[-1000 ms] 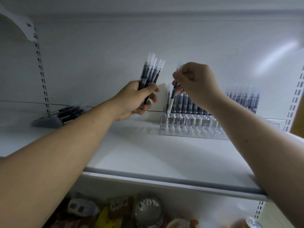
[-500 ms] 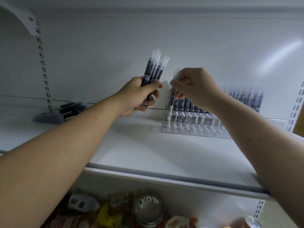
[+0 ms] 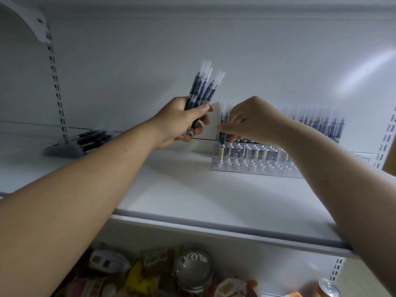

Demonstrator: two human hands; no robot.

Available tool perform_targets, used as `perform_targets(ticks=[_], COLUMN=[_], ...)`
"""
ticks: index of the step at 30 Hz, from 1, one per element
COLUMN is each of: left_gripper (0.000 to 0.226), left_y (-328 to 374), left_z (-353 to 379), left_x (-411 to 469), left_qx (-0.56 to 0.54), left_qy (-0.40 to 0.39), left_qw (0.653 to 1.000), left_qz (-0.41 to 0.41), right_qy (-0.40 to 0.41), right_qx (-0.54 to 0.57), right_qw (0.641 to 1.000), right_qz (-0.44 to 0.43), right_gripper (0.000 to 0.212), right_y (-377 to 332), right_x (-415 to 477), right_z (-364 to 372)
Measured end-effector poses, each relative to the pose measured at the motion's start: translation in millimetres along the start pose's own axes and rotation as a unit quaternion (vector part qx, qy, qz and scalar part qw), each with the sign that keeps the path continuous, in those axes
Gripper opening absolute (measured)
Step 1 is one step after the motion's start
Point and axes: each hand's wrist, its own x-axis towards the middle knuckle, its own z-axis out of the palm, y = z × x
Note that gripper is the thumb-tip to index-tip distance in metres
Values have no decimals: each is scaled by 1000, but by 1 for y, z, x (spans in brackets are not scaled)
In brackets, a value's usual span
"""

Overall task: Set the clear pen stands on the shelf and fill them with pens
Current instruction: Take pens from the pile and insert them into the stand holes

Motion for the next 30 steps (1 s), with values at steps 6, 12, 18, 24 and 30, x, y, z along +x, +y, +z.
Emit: perform_targets(ticks=[6, 12, 18, 24, 30], left_gripper=[28, 31, 30, 32, 30], left_y=[3, 9, 10, 4, 1], left_z=[0, 2, 2, -1, -2], left_x=[-2, -8, -8, -5, -3], left_qx=[-6, -23, -24, -20, 0], left_qy=[-14, -72, -66, -38, -26], left_qw=[1000, 997, 997, 999, 1000], left_qz=[15, 22, 13, 9, -6], right_qy=[127, 167, 183, 257, 204], right_qx=[82, 237, 294, 355, 189], right_qw=[988, 954, 936, 898, 958], right_qz=[-26, -78, -60, -45, -67], right_gripper=[41, 32, 19, 26, 27], right_y=[-2, -2, -2, 1, 2], right_x=[-1, 3, 4, 9, 7], right_z=[-7, -5, -7, -17, -14])
